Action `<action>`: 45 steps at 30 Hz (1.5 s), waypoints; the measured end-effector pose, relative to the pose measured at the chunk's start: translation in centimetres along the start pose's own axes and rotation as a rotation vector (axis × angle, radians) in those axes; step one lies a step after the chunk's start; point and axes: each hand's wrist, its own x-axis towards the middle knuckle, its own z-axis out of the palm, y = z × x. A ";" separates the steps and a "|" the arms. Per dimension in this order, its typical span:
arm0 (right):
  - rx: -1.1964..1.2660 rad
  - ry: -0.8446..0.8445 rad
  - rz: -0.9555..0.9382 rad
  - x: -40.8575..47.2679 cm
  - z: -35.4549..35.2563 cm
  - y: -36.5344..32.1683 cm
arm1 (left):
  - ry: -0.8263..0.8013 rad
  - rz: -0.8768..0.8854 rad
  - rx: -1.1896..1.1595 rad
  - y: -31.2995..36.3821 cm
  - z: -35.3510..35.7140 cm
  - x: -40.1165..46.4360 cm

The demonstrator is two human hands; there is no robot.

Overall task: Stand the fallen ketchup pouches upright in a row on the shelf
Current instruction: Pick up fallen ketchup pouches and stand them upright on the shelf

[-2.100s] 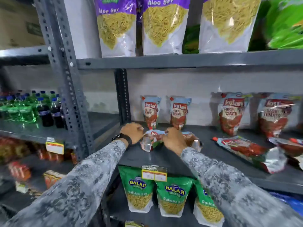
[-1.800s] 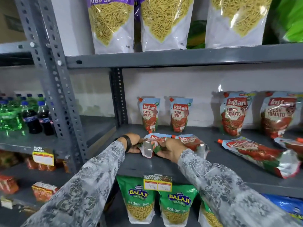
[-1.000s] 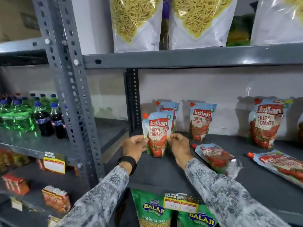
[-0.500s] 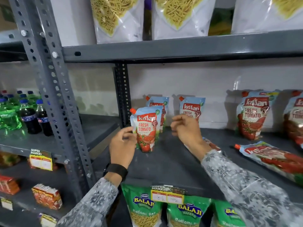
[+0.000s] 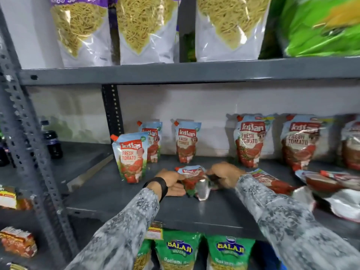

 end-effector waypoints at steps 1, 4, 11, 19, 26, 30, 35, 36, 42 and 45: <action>0.057 -0.025 0.020 -0.2 -0.1 0.0 | 0.007 -0.005 -0.017 0.1 0.5 -0.2; 0.157 -0.063 0.060 -0.3 -0.5 -0.1 | -0.014 -0.047 -0.137 0.4 1.2 -1.2; 0.300 -0.134 -0.193 -1.7 -2.0 -3.3 | -0.043 0.174 -0.287 3.2 0.0 -3.6; 0.378 0.090 -0.523 -3.3 0.7 -3.8 | 0.165 0.663 -0.151 3.5 -1.2 -2.8; 0.344 0.208 -0.484 -1.3 3.5 -0.5 | 0.166 0.592 -0.178 -0.1 -1.3 0.0; 0.357 0.227 -0.484 -1.2 4.1 0.3 | 0.150 0.586 -0.181 -1.3 -1.8 1.0; 0.358 0.261 -0.476 -2.4 4.4 0.4 | 0.095 0.583 -0.126 -1.5 -2.7 1.4; 0.343 0.268 -0.471 -2.8 4.2 0.3 | 0.082 0.585 -0.128 -1.5 -2.8 1.2; 0.201 0.390 -0.531 -7.2 0.1 -0.3 | 0.316 0.626 -0.179 -2.1 -2.5 -2.2; 0.041 0.470 -0.569 -9.5 -5.1 -0.5 | 0.155 0.647 -0.182 -1.4 1.2 -4.9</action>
